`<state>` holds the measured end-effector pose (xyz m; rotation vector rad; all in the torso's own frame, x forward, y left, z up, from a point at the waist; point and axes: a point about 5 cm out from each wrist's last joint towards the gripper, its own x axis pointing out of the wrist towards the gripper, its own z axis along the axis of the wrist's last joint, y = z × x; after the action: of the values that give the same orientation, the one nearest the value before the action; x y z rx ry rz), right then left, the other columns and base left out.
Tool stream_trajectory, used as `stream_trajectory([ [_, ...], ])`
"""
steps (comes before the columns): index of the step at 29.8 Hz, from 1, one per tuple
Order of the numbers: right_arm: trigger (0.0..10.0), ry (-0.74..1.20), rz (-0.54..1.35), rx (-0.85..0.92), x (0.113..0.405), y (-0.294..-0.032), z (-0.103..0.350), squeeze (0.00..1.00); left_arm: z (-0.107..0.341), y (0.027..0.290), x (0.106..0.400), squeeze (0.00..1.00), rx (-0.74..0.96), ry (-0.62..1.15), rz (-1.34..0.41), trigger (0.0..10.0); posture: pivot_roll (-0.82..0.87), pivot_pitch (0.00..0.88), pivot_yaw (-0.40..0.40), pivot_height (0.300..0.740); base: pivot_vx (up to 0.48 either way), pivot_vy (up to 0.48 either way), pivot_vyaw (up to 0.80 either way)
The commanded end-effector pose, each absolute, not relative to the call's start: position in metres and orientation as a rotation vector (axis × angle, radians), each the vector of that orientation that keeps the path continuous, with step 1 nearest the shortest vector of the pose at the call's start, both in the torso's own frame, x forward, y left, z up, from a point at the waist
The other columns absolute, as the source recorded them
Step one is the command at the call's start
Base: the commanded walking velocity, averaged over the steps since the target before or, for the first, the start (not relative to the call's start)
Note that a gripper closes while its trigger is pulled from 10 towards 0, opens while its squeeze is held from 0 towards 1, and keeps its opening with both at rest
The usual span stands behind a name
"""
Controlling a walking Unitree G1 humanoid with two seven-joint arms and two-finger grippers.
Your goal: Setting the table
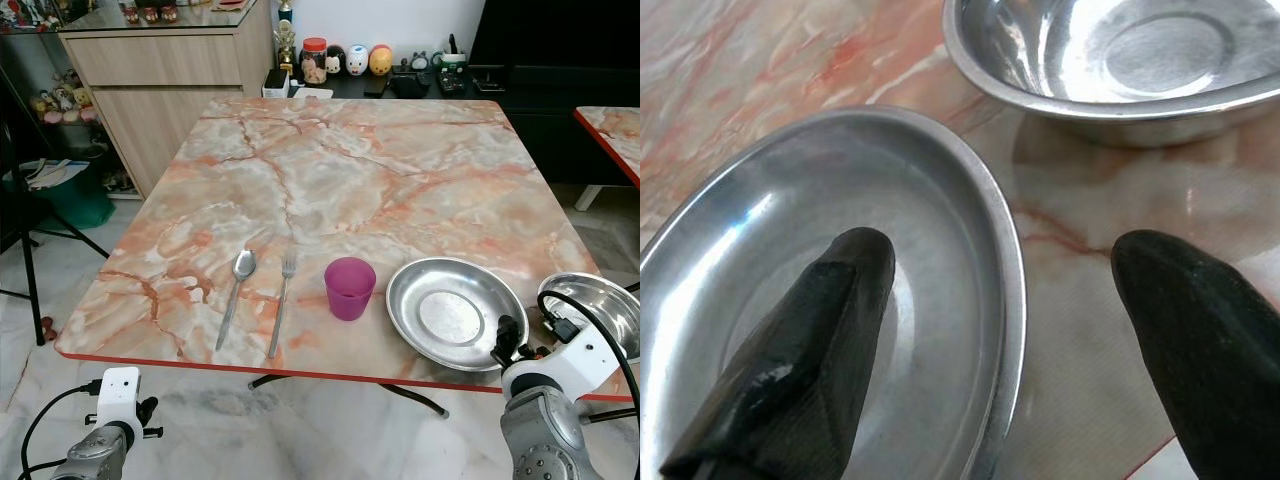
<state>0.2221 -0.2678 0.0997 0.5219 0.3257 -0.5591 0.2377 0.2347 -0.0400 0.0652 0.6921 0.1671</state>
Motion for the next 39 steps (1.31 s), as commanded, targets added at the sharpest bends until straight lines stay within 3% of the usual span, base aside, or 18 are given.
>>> stream_trajectory([
  [1,10.0,0.355,-0.539,0.520,0.222,-0.266,0.096,0.00,-0.040,0.235,0.238,0.00,0.072,0.699,0.169,10.0,-0.03,0.000,0.033,0.740,0.000,0.000,0.00],
  [7,10.0,0.394,-0.496,0.507,0.235,-0.263,0.088,0.00,-0.040,0.233,0.239,0.00,0.071,0.694,0.166,10.0,-0.02,0.000,0.030,0.740,0.000,0.000,0.00],
  [25,10.0,0.428,-0.502,0.494,0.241,-0.260,0.076,0.00,-0.039,0.236,0.238,0.00,0.083,0.686,0.168,10.0,-0.01,0.000,0.026,0.740,0.000,0.000,0.00],
  [26,4.2,0.433,-0.533,0.493,0.239,-0.263,0.074,0.00,-0.040,0.237,0.236,0.00,0.081,0.691,0.173,10.0,-0.01,0.000,0.025,0.740,0.000,0.000,0.00],
  [27,0.0,0.438,-0.554,0.497,0.238,-0.265,0.073,0.00,-0.042,0.236,0.235,0.00,0.084,0.698,0.169,10.0,-0.01,0.000,0.025,0.740,0.000,0.000,0.00],
  [39,0.0,0.427,-0.575,0.482,0.242,-0.268,0.075,0.00,-0.040,0.233,0.238,0.00,0.079,0.693,0.164,10.0,0.00,0.000,0.016,0.740,0.000,0.000,0.00],
])
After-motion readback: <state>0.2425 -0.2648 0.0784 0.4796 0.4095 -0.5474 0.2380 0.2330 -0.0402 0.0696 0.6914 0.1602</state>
